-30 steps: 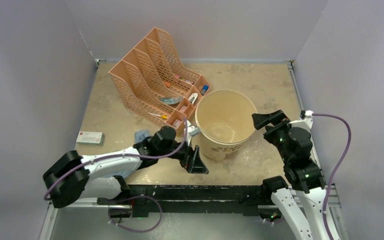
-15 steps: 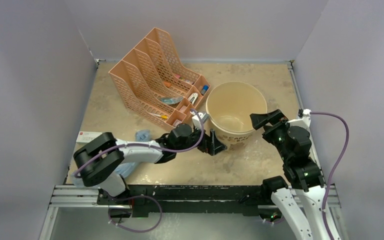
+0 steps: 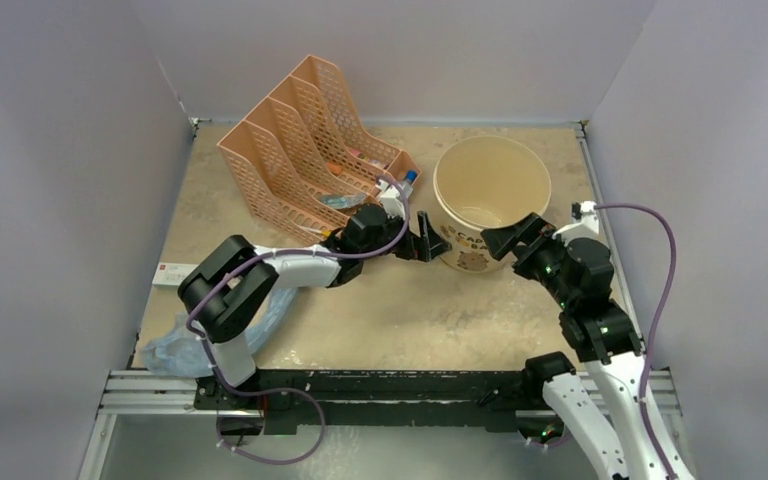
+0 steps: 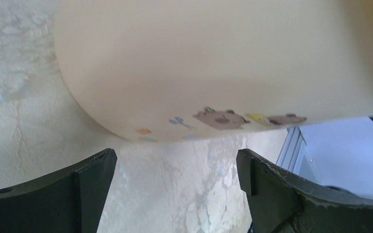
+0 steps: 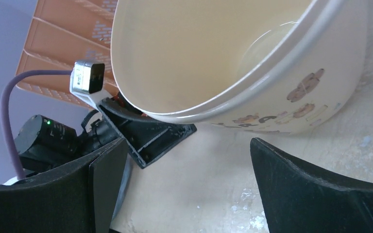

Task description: Put the trash bags into the trash bin

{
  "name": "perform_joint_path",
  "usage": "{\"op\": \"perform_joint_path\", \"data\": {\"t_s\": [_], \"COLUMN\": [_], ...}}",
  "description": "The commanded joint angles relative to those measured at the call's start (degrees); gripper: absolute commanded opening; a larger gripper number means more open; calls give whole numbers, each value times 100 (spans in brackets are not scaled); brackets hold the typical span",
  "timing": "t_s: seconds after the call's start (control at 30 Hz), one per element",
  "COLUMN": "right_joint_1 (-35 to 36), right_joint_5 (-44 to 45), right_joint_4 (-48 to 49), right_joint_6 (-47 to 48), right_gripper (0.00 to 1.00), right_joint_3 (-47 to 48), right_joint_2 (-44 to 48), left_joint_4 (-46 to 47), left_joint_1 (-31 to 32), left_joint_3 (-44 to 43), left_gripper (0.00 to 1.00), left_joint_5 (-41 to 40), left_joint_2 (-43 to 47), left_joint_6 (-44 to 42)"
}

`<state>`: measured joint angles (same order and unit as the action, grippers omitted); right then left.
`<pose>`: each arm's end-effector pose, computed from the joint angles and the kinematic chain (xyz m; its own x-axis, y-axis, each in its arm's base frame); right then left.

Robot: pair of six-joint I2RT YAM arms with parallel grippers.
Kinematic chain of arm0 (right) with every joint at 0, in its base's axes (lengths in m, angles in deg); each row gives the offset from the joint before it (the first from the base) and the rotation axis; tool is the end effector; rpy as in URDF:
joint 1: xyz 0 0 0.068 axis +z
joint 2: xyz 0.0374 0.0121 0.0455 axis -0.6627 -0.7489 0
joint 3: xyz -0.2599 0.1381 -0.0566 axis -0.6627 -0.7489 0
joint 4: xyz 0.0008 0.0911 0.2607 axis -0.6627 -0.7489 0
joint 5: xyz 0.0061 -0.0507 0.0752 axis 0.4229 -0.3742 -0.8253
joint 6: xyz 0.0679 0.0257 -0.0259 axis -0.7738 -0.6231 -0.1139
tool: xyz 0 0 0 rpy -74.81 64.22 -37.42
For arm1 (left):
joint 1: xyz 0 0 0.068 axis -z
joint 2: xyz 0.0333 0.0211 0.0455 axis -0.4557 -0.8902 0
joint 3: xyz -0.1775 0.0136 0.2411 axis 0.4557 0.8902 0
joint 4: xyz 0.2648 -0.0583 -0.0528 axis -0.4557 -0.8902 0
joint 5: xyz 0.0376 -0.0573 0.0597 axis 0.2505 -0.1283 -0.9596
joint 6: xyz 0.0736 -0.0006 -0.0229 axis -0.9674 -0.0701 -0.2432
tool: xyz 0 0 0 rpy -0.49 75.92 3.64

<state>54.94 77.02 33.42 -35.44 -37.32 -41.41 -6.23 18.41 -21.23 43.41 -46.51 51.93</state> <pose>0.1446 0.0359 0.3435 -0.3098 0.6436 -0.6999 -0.0534 0.7231 0.6886 0.2904 -0.3169 0.2028 -0.7187 -0.2275 -0.6571 0.4877 0.5086 -0.7095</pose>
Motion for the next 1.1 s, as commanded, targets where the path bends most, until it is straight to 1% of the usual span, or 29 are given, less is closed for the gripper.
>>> {"op": "perform_joint_path", "data": {"t_s": [0.0,0.1,0.2,0.3,0.37,0.43,0.53,0.63,0.73,0.9,1.0,1.07], "right_joint_1": [-16,-17,-19,-16,-12,-17,-20,-16,-16,-21,-13,-15], "right_joint_5": [-414,-481,-393,-343,-317,-258,-311,-383,-445,-491,-560,-613], "right_joint_4": [704,979,1000,1034,1037,1021,956,992,966,887,885,905], "right_joint_6": [317,272,255,260,283,305,272,210,218,303,331,340], "right_gripper": [99,99,99,99,99,99,99,99,99,99,99,99], "right_joint_3": [-140,-300,-258,-188,-119,-77,-127,-203,-167,-69,-56,-64], "right_joint_2": [-292,-519,-686,-743,-749,-734,-656,-573,-547,-589,-613,-636], "left_joint_4": [-393,-914,-1462,-1636,-1797,-1893,-1854,-2234,-2556,-2678,-2573,-2646], "left_joint_1": [83,80,80,24,-165,-440,-775,-1083,-1482,-2367,-2851,-3064], "left_joint_3": [96,281,277,244,136,43,14,-217,-258,-182,-221,-344], "left_gripper": [95,95,95,96,96,96,96,96,96,97,97,97], "left_joint_5": [303,99,-347,-823,-963,-813,-813,-890,-1014,-652,-270,-188], "left_joint_2": [653,796,718,514,396,407,417,340,404,505,470,392], "left_joint_6": [-380,-543,-675,-902,-992,-1013,-1193,-1418,-1353,-1328,-1396,-1469]}}
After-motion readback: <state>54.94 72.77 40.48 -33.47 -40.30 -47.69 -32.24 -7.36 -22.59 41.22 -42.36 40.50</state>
